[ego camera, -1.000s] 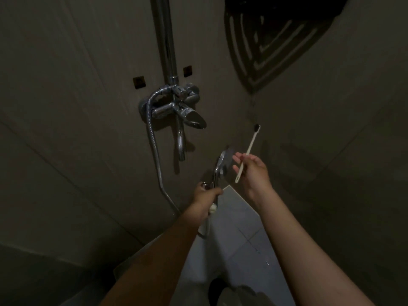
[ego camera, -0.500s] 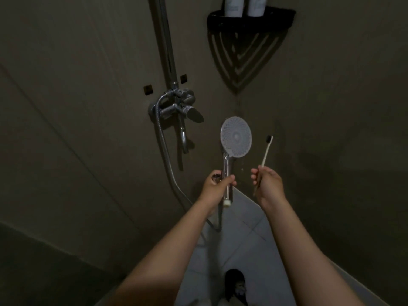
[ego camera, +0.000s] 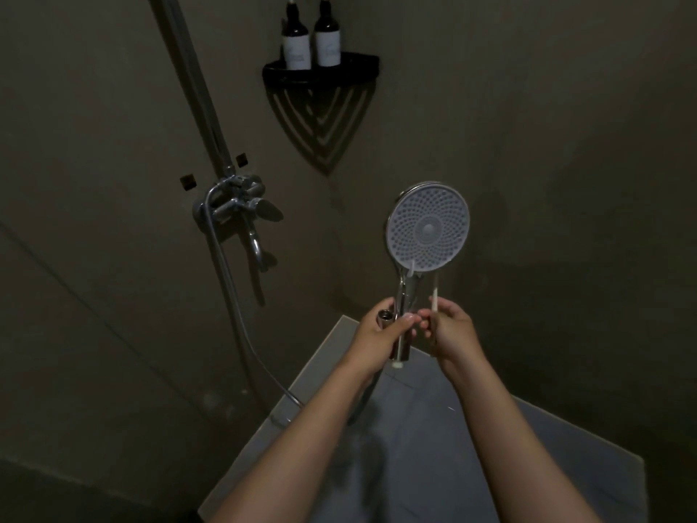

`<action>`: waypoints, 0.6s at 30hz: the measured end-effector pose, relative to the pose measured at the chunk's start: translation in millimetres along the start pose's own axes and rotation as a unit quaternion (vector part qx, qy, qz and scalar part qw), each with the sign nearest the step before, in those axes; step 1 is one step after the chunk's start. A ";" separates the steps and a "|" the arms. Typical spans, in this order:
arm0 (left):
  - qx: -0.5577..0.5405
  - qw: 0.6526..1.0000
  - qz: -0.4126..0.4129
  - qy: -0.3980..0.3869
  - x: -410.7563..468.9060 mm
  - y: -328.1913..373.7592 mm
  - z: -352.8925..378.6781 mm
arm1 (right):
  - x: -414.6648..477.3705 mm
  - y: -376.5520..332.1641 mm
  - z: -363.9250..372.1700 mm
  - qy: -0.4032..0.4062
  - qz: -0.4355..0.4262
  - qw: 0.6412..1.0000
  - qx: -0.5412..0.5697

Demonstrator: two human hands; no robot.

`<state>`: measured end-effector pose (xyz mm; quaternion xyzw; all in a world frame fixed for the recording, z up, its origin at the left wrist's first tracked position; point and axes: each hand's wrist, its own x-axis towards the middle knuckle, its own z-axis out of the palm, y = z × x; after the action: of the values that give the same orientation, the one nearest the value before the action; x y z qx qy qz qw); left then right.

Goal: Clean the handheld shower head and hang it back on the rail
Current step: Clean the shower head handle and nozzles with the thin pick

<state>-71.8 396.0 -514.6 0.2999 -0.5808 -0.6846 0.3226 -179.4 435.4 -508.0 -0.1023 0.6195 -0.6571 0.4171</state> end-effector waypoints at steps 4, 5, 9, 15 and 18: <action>-0.006 0.999 0.013 -0.041 -11.8 3.5 41.2 | -13.7 -13.6 -37.7 0.016 -0.004 1.000 -0.016; -0.008 0.998 0.018 -0.055 -14.4 4.8 51.7 | -18.3 -18.0 -48.3 0.016 -0.012 1.000 -0.014; -0.006 0.993 0.039 -0.110 -27.8 8.6 96.1 | -46.8 -41.3 -92.9 0.014 -0.077 0.997 -0.026; -0.029 0.986 0.034 -0.159 -56.2 10.7 160.6 | -77.9 -57.0 -165.4 0.035 -0.134 0.985 -0.102; -0.023 0.983 0.032 -0.177 -66.1 10.3 184.0 | -90.2 -60.7 -195.5 0.040 -0.139 0.979 -0.143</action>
<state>-175.0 557.7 -475.3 0.1482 -0.6223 -0.7292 0.2428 -275.4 631.7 -460.3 -0.2200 0.7024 -0.6173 0.2777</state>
